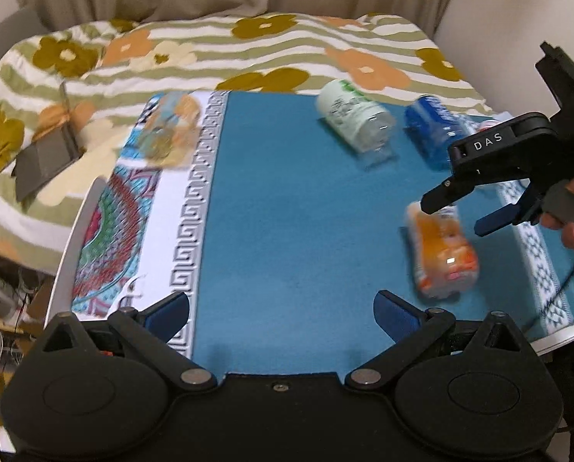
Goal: Flip cup upright
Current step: 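Close the right tool on the orange-printed cup and lift it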
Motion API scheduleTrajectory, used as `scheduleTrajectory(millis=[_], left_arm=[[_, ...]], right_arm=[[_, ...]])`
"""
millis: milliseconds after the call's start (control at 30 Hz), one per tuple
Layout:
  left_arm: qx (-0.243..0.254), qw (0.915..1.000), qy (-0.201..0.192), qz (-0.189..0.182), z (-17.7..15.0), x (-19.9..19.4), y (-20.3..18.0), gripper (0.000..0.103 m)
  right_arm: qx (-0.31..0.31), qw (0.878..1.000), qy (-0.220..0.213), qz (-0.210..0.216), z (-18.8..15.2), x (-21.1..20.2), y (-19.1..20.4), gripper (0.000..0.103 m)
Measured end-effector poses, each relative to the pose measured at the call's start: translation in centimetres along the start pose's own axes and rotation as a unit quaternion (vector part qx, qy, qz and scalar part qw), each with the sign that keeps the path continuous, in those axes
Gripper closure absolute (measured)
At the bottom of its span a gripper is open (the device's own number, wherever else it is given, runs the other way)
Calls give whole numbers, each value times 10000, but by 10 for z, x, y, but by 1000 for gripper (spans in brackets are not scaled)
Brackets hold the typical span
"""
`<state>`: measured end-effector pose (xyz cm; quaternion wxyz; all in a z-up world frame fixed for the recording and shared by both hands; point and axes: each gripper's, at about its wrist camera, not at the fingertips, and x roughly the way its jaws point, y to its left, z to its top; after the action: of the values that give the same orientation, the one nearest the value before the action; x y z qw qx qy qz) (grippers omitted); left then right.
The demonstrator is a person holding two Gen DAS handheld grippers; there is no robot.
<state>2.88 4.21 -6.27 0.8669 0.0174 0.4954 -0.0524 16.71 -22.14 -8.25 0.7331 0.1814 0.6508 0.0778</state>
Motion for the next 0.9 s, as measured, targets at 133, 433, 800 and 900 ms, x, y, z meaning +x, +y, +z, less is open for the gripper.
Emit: scheduleTrajectory(millis=[133, 433, 800, 900], left_arm=[[-181, 9998, 64, 41, -4, 2, 18, 0], [-336, 9993, 125, 78, -7, 3, 36, 0], [-320, 9994, 131, 28, -6, 1, 39, 0], [-285, 9995, 121, 37, -5, -2, 38, 0]], right_arm=[[54, 9999, 84, -71, 4, 13, 5, 12], [6, 9999, 106, -132, 5, 23, 15, 32], [-236, 9994, -129, -212, -3, 16, 19, 36], [-332, 9988, -272, -229, -8, 8, 21, 37]])
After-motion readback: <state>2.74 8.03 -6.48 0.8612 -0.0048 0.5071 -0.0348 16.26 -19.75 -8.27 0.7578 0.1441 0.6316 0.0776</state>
